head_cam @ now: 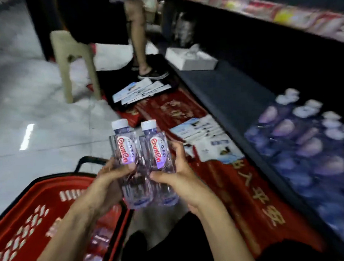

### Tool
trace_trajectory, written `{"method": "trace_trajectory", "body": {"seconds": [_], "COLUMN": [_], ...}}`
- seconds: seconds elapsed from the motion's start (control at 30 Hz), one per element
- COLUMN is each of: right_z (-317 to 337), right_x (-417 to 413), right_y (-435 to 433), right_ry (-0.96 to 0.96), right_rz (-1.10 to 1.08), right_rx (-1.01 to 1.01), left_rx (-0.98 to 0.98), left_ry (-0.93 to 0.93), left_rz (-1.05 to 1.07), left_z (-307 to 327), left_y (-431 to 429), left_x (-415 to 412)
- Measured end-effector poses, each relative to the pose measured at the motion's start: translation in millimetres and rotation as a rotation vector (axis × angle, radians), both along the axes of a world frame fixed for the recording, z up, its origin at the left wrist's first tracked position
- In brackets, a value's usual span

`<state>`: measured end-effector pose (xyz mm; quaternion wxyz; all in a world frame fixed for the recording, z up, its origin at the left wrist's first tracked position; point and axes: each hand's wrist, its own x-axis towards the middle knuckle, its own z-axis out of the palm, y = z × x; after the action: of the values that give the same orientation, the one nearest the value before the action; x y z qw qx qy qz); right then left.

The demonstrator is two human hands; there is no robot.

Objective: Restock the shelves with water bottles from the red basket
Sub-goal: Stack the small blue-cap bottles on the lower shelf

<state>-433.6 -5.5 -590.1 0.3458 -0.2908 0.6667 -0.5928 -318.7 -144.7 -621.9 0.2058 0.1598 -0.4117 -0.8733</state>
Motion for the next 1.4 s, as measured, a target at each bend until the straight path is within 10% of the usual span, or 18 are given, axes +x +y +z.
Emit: {"method": "trace_trajectory", "body": {"seconds": [0.37,0.63,1.4], "right_z": [72.3,30.1,-27.4], "right_x": [-9.9,-4.9,-51.5], "right_y": [243.0,319.6,360.4], "right_ry": [0.307,0.399,0.248], "right_rz": [-0.812,-1.253,-1.231], "right_rx": [-0.182,-0.081,-0.138], "left_rx": [-0.379,-0.571,-0.719], "left_ry": [0.367,0.24,0.162], "left_rz": [-0.441,-0.659,-0.677], "left_z": [84.7,57.7,13.0], "left_y": [210.0,297.7,343.2], "left_x": [-142.8,-184.5,-232.7]}}
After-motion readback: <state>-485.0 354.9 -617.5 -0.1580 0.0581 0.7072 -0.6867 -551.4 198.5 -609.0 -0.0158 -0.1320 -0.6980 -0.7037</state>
